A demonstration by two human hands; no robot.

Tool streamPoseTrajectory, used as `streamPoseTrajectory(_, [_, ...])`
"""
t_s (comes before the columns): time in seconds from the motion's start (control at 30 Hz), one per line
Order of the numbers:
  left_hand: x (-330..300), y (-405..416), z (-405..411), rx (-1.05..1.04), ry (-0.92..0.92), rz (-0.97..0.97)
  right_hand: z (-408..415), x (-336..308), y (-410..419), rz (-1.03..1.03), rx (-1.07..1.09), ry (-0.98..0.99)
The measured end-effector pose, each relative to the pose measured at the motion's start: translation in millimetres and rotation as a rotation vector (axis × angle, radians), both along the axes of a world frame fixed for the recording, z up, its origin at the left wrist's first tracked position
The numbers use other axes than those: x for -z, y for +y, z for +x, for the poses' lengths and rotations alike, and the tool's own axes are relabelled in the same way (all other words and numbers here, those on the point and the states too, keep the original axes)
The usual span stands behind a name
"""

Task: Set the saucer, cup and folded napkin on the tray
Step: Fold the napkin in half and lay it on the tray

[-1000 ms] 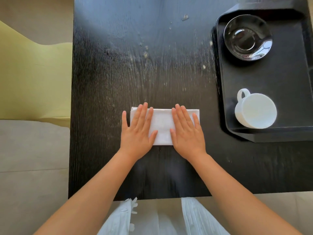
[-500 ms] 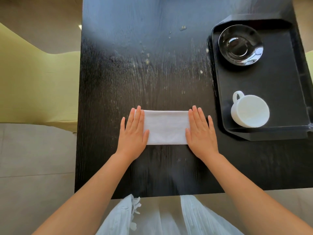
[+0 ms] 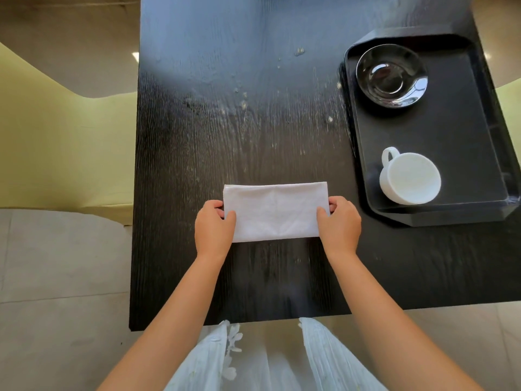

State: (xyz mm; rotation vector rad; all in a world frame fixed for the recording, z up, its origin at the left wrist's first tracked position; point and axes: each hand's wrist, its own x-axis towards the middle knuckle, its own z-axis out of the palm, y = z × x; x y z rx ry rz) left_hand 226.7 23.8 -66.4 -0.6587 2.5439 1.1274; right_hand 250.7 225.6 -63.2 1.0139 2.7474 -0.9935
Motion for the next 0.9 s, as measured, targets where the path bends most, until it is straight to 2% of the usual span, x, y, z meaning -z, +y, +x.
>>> streamPoseTrajectory(0.17, [1.6, -3.0, -1.6, 0.061, -0.038, 0.057, -1.4, -3.3, 0.1, -0.037, -0.002, -0.043])
streamPoseTrajectory(0.27, [-0.6, -8.3, -0.2, 0.049, -0.034, 0.124, -0.1, -9.6, -0.2, -0.138, 0.002, -0.029])
streamPoseTrajectory(0.43, [-13.2, -21.4, -4.0, -0.017, -0.116, 0.301, -3.3, -32.2, 6.1, -0.283, 0.0, 0.072])
streamPoseTrajectory(0.53, [-33.1, -29.7, -11.2, -0.052, -0.061, 0.391, -6.8, -53.4, 14.6, -0.33, -0.056, 0.124])
streamPoseTrajectory(0.67, [-66.1, -27.7, -23.7, 0.066, 0.06, 0.442, -10.3, -85.6, 30.9, -0.307, -0.135, 0.214])
streamPoseTrajectory(0.9, [-120.1, 16.0, -61.5, 0.255, 0.175, 0.44, -9.8, -140.3, 79.0, -0.321, -0.058, 0.278])
